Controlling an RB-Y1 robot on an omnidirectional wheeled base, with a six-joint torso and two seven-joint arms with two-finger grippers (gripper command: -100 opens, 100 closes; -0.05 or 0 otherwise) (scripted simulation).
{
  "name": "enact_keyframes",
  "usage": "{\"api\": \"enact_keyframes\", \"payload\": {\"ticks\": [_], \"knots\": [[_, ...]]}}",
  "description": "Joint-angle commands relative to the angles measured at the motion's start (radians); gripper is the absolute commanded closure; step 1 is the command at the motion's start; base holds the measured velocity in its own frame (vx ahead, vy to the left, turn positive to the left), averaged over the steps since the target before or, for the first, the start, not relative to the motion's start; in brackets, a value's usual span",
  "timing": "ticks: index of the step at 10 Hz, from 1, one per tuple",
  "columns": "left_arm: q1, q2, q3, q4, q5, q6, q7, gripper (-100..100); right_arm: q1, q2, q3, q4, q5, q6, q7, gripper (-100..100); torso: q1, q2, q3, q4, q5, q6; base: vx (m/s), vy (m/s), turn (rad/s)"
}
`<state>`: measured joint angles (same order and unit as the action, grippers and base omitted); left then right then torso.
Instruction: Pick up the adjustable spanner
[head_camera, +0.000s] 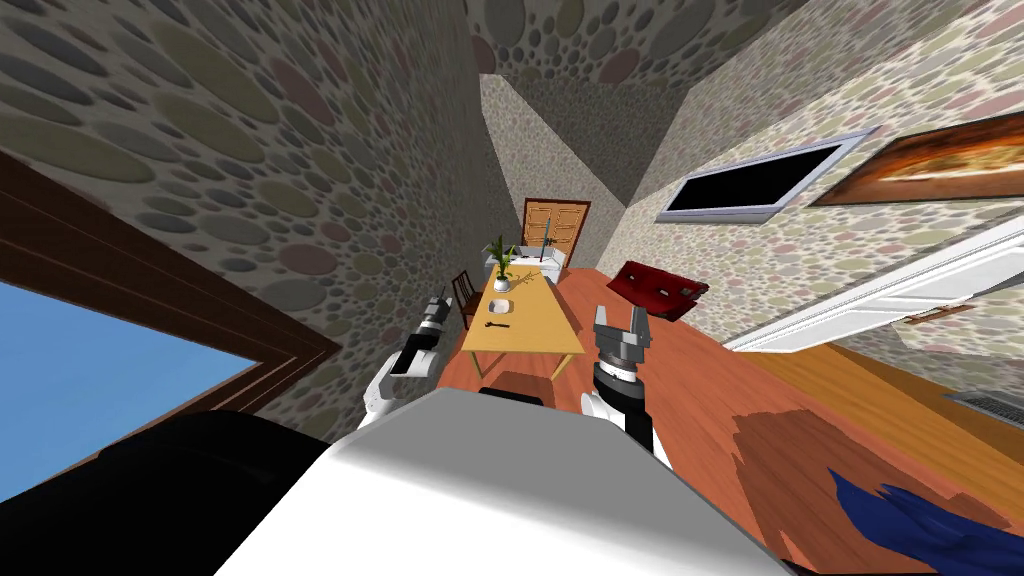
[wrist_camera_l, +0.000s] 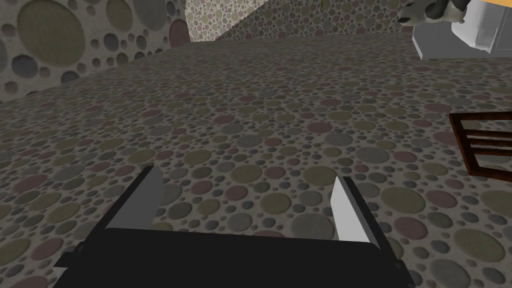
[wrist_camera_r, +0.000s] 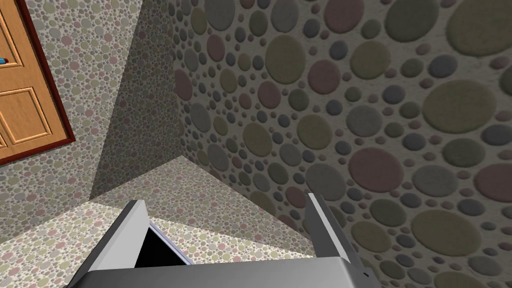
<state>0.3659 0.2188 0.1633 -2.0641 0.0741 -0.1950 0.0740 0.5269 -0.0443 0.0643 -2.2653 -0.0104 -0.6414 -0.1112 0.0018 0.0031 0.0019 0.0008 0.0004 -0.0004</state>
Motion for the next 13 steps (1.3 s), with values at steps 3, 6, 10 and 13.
{"api": "enact_keyframes", "payload": {"ticks": [3, 6, 10, 13], "knots": [[-0.022, 0.045, 0.032, 0.079, 0.024, 0.105, 0.033, -100, 0.0, 0.0, 0.0, 0.0, 0.0, 0.0, 0.0, 0, 0.0, 0.0, 0.0, 0.0, 0.0, 0.0, -0.045, 0.007, -0.184], [-0.036, 0.065, 0.048, 0.123, 0.037, 0.171, 0.047, -100, 0.0, 0.0, 0.0, 0.0, 0.0, 0.0, 0.0, 0, 0.0, -0.001, -0.001, 0.0, 0.0, 0.001, -0.035, 0.002, -0.183], [-0.067, 0.107, 0.08, 0.216, 0.065, 0.279, 0.074, -100, 0.0, 0.0, 0.0, 0.0, 0.0, 0.0, 0.0, 0, 0.0, -0.001, -0.001, 0.0, 0.0, 0.001, -0.033, 0.003, -0.202], [-0.1, 0.147, 0.112, 0.294, 0.097, 0.383, 0.099, -100, 0.0, 0.0, 0.0, 0.0, 0.0, 0.0, 0.0, 0, 0.0, -0.002, -0.001, 0.0, 0.0, 0.0, -0.029, 0.002, -0.255]]}}
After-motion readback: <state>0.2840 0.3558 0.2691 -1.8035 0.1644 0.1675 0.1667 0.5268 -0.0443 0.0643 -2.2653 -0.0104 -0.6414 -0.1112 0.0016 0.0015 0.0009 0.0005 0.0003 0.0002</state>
